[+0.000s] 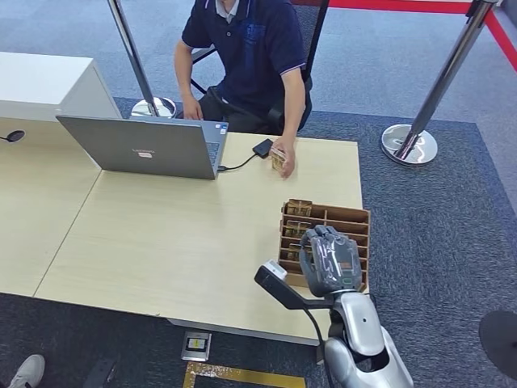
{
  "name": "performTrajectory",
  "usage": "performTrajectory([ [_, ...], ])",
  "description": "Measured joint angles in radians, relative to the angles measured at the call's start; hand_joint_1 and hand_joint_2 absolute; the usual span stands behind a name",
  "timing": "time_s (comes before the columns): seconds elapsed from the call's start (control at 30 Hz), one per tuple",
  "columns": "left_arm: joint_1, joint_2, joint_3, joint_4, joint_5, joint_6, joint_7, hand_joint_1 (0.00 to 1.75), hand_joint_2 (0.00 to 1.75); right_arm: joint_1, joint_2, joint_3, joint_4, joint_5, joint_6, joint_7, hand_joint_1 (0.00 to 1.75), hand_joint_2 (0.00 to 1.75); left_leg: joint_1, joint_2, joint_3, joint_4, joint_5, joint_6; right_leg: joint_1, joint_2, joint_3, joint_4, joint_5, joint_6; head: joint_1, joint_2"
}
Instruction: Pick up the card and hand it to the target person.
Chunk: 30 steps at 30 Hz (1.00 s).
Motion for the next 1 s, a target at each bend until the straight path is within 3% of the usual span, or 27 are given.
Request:
performTrajectory([
  [0.23, -0.005, 0.0, 0.0, 0.0, -0.002, 0.0, 0.003, 0.0, 0.0, -0.012, 0.0, -0.001, 0.029, -0.01, -0.004, 0.002, 0.9, 1.75, 0.0, 0.0, 0.0, 0.0, 0.0, 0.0, 0.0, 0.0, 0.0, 0.0, 0.0, 0.0, 0.0, 0.0],
  [0.83, -0.008, 0.0, 0.0, 0.002, -0.005, 0.0, 0.005, 0.0, 0.0, -0.054, 0.02, -0.002, 0.126, -0.023, -0.015, -0.012, 0.96, 1.75, 0.0, 0.0, 0.0, 0.0, 0.0, 0.0, 0.0, 0.0, 0.0, 0.0, 0.0, 0.0, 0.0, 0.0],
  [1.0, -0.008, 0.0, 0.0, 0.002, -0.005, 0.0, 0.005, 0.0, 0.0, -0.061, 0.022, -0.003, 0.148, -0.031, -0.017, -0.011, 0.87, 1.75, 0.0, 0.0, 0.0, 0.0, 0.0, 0.0, 0.0, 0.0, 0.0, 0.0, 0.0, 0.0, 0.0, 0.0],
])
